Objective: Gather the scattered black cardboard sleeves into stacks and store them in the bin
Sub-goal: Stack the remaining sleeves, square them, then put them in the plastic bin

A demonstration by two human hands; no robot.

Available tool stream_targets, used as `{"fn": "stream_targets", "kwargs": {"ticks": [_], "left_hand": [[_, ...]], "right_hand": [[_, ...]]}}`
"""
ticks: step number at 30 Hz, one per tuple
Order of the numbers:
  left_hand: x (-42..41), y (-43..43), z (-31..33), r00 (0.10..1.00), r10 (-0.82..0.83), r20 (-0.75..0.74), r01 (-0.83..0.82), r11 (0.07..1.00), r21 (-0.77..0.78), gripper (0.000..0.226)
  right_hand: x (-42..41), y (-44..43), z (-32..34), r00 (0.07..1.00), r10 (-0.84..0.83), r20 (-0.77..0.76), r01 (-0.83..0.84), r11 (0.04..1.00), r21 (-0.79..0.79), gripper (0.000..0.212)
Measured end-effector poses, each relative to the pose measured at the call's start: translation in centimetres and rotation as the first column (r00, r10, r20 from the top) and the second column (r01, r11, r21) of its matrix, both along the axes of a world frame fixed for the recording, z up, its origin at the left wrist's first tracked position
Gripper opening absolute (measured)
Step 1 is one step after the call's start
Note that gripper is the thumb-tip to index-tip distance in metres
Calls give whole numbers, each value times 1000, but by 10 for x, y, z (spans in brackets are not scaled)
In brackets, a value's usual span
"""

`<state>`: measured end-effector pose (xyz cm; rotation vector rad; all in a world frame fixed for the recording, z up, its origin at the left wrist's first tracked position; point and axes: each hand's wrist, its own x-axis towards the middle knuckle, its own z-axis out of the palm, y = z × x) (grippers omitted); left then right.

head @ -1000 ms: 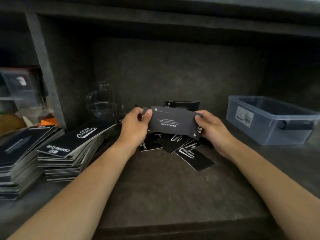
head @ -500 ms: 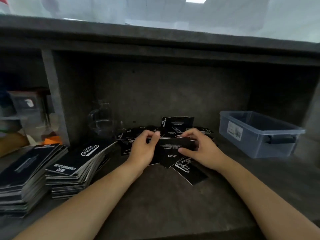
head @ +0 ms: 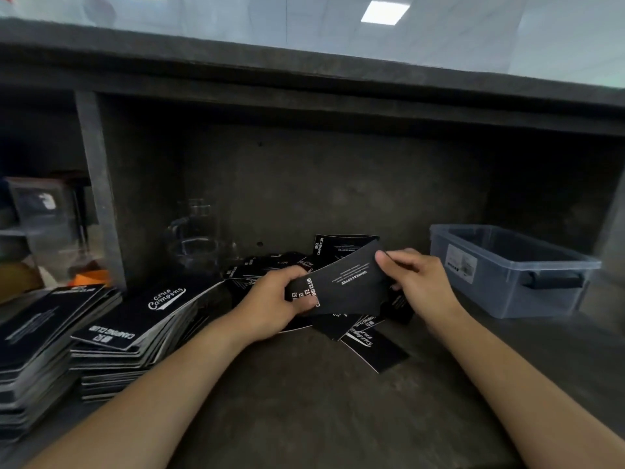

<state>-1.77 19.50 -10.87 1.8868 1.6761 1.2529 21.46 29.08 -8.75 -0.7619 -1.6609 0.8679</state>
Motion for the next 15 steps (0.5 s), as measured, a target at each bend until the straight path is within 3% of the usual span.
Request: {"fn": "stream_targets", "kwargs": {"ticks": [4, 8, 11, 15], "left_hand": [[-2, 1, -1, 1000, -10, -3, 10, 1000, 19, 28], [-1, -1, -2, 999, 14, -29, -13, 1000, 24, 34], [0, -1, -2, 998, 28, -58, -25, 999, 47, 43], [6, -5, 1, 994, 84, -64, -78, 993, 90, 62]], "right_hand": [[3, 2, 2, 984, -121, -130, 104, 985, -136, 19], [13, 11, 7, 908, -244, -340, 91, 908, -409, 10], [12, 11, 3, 961, -217, -171, 105, 858, -503, 11], [-1, 3, 1, 1000, -2, -4, -1, 778, -628, 15]]}}
